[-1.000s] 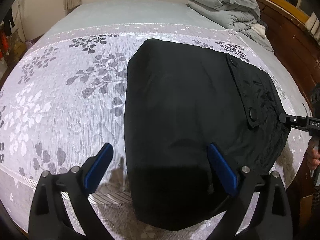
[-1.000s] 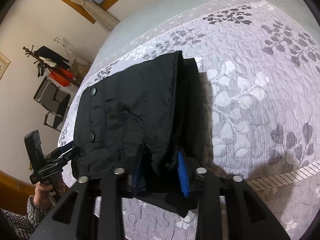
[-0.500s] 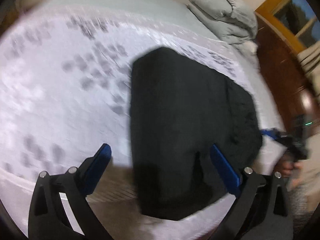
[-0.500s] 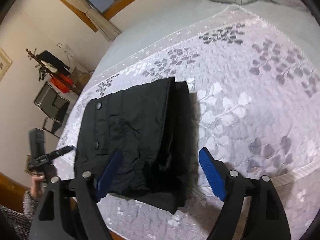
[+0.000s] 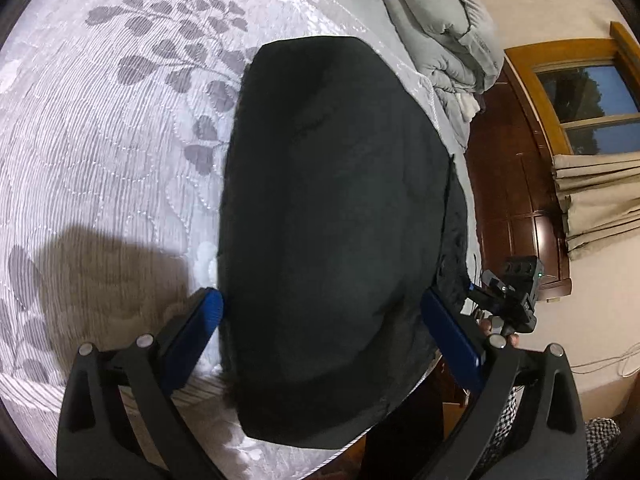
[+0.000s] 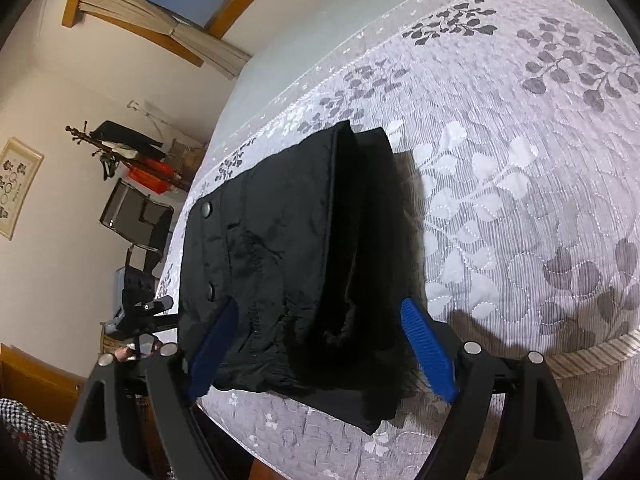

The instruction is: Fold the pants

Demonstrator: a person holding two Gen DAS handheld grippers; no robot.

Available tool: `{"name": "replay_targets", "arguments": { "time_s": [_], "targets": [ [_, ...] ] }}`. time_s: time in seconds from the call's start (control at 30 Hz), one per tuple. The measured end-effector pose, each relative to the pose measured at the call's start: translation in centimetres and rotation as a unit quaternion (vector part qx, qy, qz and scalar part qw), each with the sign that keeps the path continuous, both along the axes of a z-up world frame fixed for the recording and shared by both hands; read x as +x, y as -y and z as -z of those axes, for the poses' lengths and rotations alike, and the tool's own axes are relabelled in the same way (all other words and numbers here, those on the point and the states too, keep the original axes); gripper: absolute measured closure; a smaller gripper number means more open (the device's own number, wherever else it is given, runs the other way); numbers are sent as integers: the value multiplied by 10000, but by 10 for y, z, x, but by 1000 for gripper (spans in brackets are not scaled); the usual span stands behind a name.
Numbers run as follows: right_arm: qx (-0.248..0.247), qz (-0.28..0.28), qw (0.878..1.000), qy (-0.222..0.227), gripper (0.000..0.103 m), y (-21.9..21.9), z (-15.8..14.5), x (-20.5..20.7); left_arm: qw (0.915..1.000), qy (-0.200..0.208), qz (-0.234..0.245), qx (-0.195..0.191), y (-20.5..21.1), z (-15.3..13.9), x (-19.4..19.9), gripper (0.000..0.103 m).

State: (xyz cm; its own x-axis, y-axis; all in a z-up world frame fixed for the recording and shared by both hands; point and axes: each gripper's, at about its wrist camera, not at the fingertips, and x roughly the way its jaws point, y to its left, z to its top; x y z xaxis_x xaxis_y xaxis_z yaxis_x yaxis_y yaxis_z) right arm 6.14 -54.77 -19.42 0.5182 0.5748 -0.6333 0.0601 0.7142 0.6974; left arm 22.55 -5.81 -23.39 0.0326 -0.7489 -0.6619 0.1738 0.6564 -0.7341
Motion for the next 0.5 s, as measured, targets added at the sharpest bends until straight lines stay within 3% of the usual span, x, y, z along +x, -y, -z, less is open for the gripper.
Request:
{"name": "replay_targets", "arguments": {
  "time_s": [0.1,0.5],
  "targets": [
    [-9,-49,10000,-17,16,-2,1,0,9998,29,45,167,1,4,0,4],
    [221,-241,9992,-237,14,0,25,9,9985,-97,542,-37,15,16,4,3]
  ]
}}
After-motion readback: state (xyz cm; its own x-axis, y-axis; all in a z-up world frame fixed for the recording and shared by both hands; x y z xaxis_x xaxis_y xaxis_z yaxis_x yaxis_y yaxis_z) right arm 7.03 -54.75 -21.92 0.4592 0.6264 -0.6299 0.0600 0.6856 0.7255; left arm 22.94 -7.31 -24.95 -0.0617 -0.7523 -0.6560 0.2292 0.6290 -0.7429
